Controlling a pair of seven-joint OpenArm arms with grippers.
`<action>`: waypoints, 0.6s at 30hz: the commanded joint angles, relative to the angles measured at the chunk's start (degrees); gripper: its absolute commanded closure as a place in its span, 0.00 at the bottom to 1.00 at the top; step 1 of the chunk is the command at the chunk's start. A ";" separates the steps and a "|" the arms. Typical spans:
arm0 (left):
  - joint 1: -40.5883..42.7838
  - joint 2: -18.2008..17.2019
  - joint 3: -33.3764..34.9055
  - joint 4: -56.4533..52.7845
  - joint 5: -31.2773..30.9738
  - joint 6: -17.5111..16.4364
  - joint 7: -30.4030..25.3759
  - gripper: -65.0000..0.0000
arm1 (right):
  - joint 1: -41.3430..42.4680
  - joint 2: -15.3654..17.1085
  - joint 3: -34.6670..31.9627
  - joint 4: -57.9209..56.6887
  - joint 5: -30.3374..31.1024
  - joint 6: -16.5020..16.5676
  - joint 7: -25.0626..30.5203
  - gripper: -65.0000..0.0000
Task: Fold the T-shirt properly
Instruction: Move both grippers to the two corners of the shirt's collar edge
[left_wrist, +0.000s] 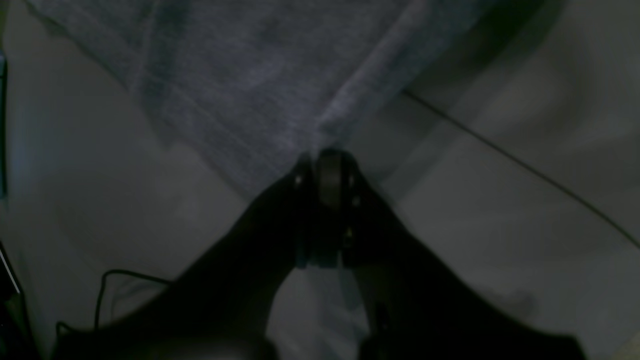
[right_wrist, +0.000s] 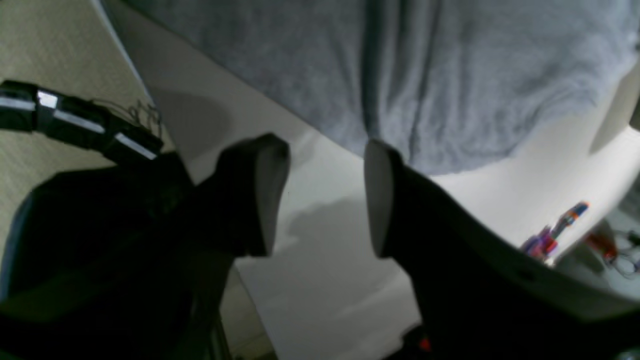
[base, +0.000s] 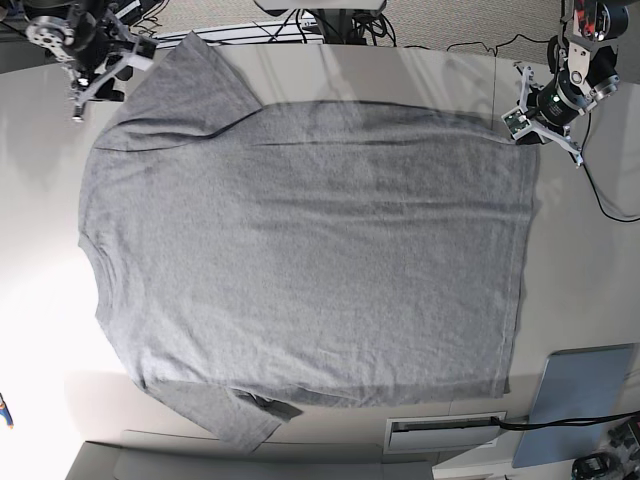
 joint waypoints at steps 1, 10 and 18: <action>1.11 -0.15 0.61 -0.70 1.33 -3.63 2.05 1.00 | 0.90 1.05 -0.96 0.11 -0.26 -0.87 -0.61 0.57; 1.11 -0.13 0.61 -0.70 1.33 -3.65 2.03 1.00 | 7.76 1.77 -8.59 -5.29 -0.24 -0.83 -2.19 0.57; 1.11 -0.13 0.61 -0.70 1.31 -3.65 2.03 1.00 | 13.44 1.77 -12.74 -9.94 -0.24 -0.83 -0.70 0.57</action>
